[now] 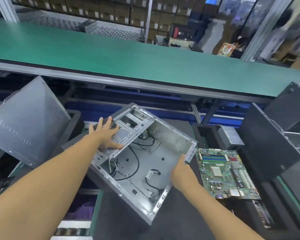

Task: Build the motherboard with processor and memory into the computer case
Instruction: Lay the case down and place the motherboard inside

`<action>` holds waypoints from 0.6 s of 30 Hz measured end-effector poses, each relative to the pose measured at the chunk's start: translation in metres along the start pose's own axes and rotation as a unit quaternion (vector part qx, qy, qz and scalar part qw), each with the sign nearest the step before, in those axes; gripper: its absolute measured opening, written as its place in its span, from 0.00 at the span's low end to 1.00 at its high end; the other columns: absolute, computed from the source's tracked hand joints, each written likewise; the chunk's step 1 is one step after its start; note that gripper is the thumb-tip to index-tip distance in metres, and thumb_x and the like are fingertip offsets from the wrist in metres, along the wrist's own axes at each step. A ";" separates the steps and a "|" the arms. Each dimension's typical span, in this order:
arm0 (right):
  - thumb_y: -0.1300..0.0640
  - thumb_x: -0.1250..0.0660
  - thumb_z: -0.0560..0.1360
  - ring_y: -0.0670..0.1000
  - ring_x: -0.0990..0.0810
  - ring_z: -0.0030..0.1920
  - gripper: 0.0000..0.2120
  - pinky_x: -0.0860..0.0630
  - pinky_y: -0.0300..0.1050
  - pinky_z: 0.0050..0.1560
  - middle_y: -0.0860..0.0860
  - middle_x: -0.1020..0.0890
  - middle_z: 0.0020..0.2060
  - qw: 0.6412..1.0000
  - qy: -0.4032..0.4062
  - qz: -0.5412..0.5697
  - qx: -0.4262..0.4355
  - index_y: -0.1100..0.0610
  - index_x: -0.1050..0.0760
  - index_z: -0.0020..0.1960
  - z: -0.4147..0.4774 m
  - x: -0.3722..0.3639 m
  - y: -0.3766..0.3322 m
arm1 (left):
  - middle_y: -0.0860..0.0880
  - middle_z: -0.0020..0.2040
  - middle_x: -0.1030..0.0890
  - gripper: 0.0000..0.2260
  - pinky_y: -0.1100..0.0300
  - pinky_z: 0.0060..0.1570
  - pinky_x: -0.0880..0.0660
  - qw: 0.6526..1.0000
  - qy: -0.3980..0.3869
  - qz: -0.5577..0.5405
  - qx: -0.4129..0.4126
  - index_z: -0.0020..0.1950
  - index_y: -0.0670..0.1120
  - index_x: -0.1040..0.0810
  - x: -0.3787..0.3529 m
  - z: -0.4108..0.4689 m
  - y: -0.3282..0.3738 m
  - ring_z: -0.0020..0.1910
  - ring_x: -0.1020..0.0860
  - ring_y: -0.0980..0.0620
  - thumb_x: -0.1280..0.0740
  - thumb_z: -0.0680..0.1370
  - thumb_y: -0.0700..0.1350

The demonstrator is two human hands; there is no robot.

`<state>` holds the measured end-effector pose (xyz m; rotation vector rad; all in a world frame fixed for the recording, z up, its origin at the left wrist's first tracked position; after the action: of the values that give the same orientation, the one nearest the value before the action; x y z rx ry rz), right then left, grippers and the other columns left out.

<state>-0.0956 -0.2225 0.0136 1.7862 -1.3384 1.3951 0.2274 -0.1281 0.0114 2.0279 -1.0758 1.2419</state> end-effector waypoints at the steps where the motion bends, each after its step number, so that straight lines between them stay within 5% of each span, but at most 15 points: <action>1: 0.67 0.46 0.82 0.60 0.19 0.58 0.22 0.29 0.43 0.43 0.76 0.36 0.71 1.000 -0.006 -0.025 0.005 0.69 0.43 0.76 -0.002 -0.003 -0.001 | 0.51 0.75 0.73 0.48 0.33 0.70 0.62 1.000 -0.007 0.000 -0.001 0.77 0.64 0.59 0.003 0.002 0.001 0.75 0.70 0.41 0.41 0.65 0.78; 3: 0.64 0.46 0.83 0.61 0.19 0.58 0.21 0.26 0.47 0.48 0.75 0.34 0.70 0.995 -0.025 -0.092 0.005 0.69 0.39 0.74 -0.003 -0.002 0.000 | 0.51 0.76 0.73 0.47 0.32 0.71 0.61 1.000 -0.008 0.004 0.010 0.77 0.64 0.60 0.008 0.002 0.003 0.75 0.70 0.40 0.39 0.66 0.77; 5: 0.54 0.47 0.83 0.61 0.20 0.59 0.22 0.27 0.50 0.51 0.63 0.22 0.64 0.993 0.016 -0.110 0.027 0.65 0.35 0.73 0.009 0.019 -0.004 | 0.50 0.76 0.72 0.47 0.31 0.70 0.61 0.999 0.030 -0.005 0.042 0.77 0.64 0.60 0.016 -0.004 0.002 0.75 0.69 0.39 0.38 0.67 0.76; 9: 0.44 0.44 0.81 0.58 0.22 0.57 0.19 0.29 0.50 0.47 0.55 0.20 0.57 0.962 0.193 -0.176 0.085 0.56 0.31 0.65 0.060 0.091 -0.019 | 0.46 0.76 0.71 0.52 0.25 0.65 0.58 0.956 0.161 -0.121 0.211 0.78 0.58 0.63 0.014 -0.040 -0.022 0.74 0.68 0.32 0.40 0.65 0.78; 13: 0.44 0.44 0.83 0.61 0.30 0.69 0.29 0.32 0.54 0.66 0.59 0.32 0.71 0.986 0.063 -0.133 0.082 0.57 0.44 0.78 0.119 0.074 -0.010 | 0.41 0.75 0.71 0.52 0.23 0.64 0.55 0.891 0.096 -0.277 0.347 0.79 0.52 0.64 -0.022 -0.062 -0.052 0.72 0.67 0.28 0.41 0.67 0.75; 16: 0.53 0.50 0.85 0.63 0.25 0.62 0.20 0.28 0.55 0.58 0.60 0.26 0.67 0.989 0.054 -0.094 0.097 0.58 0.41 0.75 0.133 0.059 -0.006 | 0.31 0.75 0.63 0.47 0.28 0.68 0.55 0.905 0.096 -0.235 0.341 0.79 0.44 0.62 -0.019 -0.058 -0.050 0.75 0.62 0.29 0.38 0.73 0.64; 18: 0.57 0.50 0.85 0.64 0.22 0.56 0.14 0.30 0.52 0.47 0.59 0.23 0.60 0.987 0.076 -0.101 0.099 0.58 0.36 0.68 0.134 0.062 -0.001 | 0.33 0.76 0.63 0.45 0.31 0.68 0.48 0.901 0.123 -0.251 0.332 0.79 0.46 0.59 -0.016 -0.054 -0.047 0.75 0.58 0.28 0.34 0.74 0.59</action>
<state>-0.0385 -0.3581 0.0248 1.8410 -0.9404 1.5590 0.2369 -0.0559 0.0198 2.3138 0.0414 1.6401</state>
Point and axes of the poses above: each hand's wrist, its own z-axis towards the middle knuckle, its own x-axis out of the back of the hand, y = z × x, the point moved 9 cm from there along z, towards the middle knuckle
